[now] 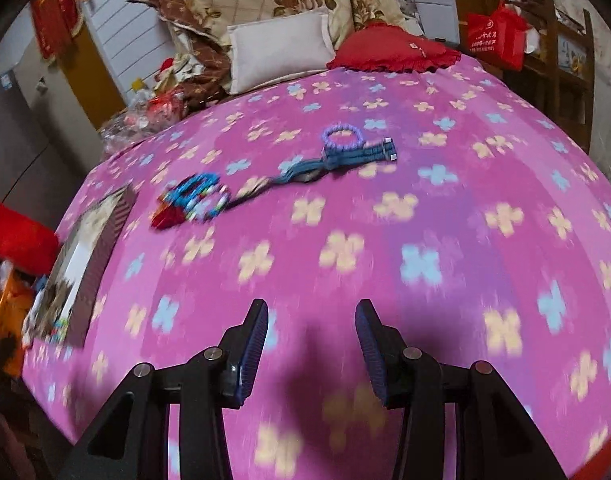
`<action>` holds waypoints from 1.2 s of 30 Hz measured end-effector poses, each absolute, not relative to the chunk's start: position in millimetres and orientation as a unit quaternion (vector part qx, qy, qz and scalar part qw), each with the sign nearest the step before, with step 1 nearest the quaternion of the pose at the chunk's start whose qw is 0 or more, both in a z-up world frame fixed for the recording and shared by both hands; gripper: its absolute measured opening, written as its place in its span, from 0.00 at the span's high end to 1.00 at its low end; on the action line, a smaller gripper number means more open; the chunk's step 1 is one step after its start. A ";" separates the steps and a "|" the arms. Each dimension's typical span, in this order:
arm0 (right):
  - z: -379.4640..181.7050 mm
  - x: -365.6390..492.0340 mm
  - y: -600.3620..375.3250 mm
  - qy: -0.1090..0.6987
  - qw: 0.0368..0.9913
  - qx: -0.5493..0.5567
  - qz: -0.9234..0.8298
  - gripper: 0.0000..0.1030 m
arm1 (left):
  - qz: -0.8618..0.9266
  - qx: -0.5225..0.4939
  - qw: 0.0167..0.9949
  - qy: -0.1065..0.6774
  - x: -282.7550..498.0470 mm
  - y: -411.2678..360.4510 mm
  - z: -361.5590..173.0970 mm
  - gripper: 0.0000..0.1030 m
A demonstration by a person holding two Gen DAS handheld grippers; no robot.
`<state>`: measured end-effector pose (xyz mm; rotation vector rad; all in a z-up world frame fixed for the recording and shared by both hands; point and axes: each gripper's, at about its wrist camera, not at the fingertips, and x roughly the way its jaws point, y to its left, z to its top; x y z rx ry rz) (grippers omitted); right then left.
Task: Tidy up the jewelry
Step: 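Move both tools back toward the remaining jewelry on the bed, then grasp the purple bead bracelet with the right tool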
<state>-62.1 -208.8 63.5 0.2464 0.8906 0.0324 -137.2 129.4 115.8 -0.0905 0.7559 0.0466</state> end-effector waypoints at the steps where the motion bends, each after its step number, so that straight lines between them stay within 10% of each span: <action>1: 64.1 -49.0 -209.8 0.429 0.896 0.116 0.009 0.58 | 0.020 -0.043 0.927 0.372 -134.1 127.9 108.8 0.13; 20: 33.3 193.0 -204.4 0.516 0.856 0.020 -0.025 0.58 | -0.063 -0.044 0.902 0.425 -99.4 114.4 42.8 0.14; 24: 23.9 206.4 -206.3 0.531 0.847 0.021 -0.027 0.76 | -0.061 -0.048 0.897 0.436 -95.0 115.5 35.0 0.14; 36: 23.7 125.7 -172.8 0.537 0.842 0.004 0.051 0.77 | -0.065 -0.050 0.897 0.435 -97.4 110.9 38.7 0.14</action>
